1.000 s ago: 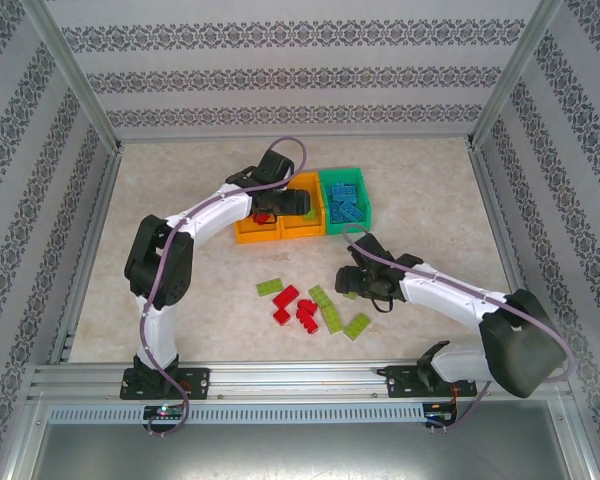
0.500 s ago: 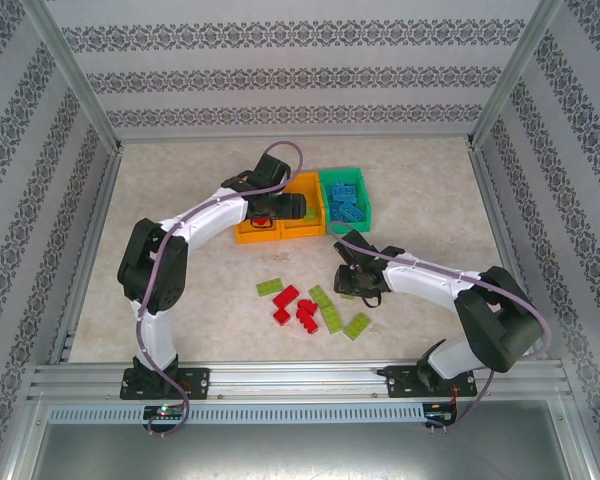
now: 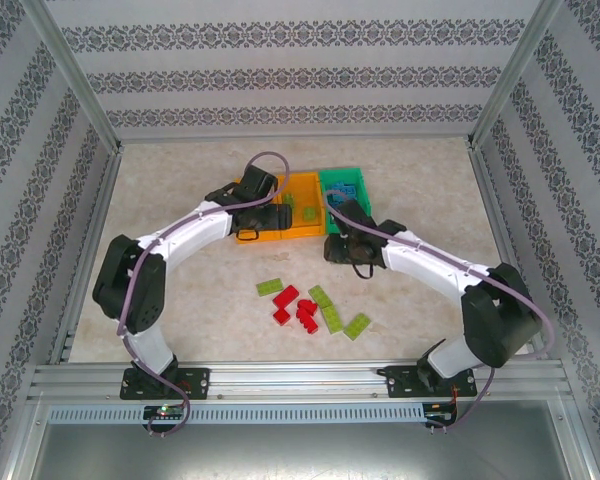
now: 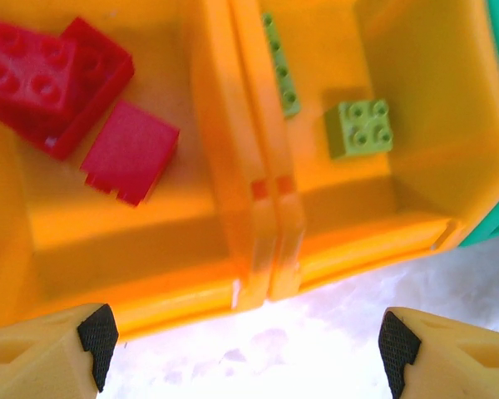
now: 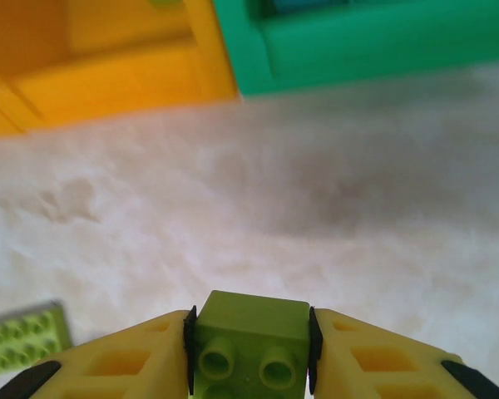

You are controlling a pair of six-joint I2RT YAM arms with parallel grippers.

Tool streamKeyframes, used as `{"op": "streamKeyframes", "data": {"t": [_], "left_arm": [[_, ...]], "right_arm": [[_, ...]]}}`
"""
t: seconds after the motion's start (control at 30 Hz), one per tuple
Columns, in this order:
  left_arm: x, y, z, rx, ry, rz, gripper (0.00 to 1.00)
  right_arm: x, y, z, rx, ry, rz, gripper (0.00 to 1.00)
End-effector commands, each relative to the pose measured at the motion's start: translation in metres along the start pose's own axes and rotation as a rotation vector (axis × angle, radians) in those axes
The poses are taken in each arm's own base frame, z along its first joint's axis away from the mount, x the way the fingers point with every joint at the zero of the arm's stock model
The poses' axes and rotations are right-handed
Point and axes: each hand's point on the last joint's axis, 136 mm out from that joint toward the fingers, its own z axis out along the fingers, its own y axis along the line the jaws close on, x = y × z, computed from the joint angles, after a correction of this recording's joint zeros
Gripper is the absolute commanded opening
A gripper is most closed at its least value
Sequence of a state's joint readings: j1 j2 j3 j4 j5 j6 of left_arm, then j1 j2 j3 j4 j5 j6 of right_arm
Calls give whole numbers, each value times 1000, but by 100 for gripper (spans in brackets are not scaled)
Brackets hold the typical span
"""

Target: Sort the legos into containers by color

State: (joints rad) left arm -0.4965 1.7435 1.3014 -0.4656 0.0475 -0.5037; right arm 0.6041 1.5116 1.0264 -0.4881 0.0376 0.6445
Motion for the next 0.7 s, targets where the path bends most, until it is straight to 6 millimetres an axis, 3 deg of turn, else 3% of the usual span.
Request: {"op": "streamKeyframes", "data": {"t": [0.0,0.13,0.33,0.47,0.67], "left_arm": [[22,14,-6,-38,47,-46,84],[56,17,-2,-48,136,-65,85],[97,11,0,-44,242,-143,94],[114,7,4,-45,297,-190,99],[133,8,11,-70,363,-255,100]], "right_arm": [[-37,17,-4,-7,-77,-93,38],[-76,44,8,-28,-126,-168,38],[-123,57,44,-19,-158,-200,38],[-139,62,67,-29,-148,-200,41],[-150,66,90,-27,-142,-205,56]]}}
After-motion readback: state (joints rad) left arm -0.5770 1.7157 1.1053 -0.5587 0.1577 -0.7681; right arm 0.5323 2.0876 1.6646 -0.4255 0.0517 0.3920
